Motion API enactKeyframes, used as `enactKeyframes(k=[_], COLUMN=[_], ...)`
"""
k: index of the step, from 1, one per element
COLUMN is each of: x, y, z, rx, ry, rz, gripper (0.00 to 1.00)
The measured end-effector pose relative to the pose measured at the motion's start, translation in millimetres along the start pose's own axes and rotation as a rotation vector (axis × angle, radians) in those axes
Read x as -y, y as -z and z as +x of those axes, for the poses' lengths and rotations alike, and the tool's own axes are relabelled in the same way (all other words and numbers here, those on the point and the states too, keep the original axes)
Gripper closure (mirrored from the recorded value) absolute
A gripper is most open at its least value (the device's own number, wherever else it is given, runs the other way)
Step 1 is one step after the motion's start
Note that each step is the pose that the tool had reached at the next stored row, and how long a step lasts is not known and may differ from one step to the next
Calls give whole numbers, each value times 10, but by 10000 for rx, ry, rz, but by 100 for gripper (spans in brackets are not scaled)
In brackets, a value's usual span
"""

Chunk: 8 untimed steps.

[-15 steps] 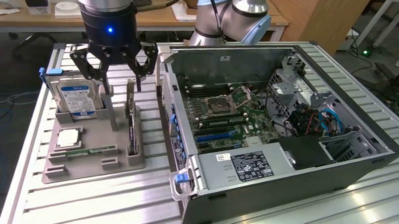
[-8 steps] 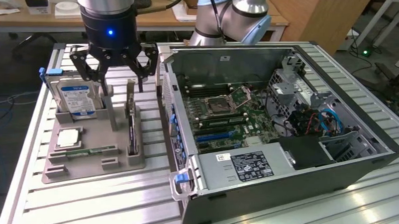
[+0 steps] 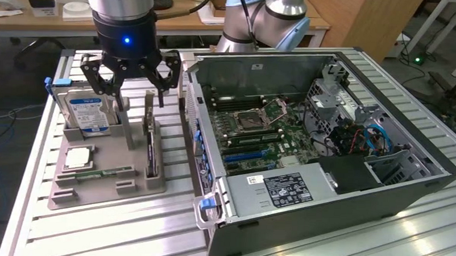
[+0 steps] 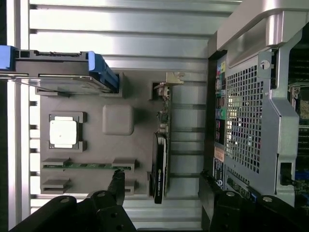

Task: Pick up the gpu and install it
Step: 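Pick up the gpu and move the gpu toward the slot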

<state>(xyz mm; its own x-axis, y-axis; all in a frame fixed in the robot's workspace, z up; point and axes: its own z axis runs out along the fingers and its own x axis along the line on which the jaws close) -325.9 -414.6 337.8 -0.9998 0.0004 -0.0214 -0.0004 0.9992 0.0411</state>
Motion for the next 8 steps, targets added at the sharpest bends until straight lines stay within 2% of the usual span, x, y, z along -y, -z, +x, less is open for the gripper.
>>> enactKeyframes(k=[8], x=[8], y=[-66], z=[1], rx=[-4], ry=[106], rz=[-2], gripper=[28])
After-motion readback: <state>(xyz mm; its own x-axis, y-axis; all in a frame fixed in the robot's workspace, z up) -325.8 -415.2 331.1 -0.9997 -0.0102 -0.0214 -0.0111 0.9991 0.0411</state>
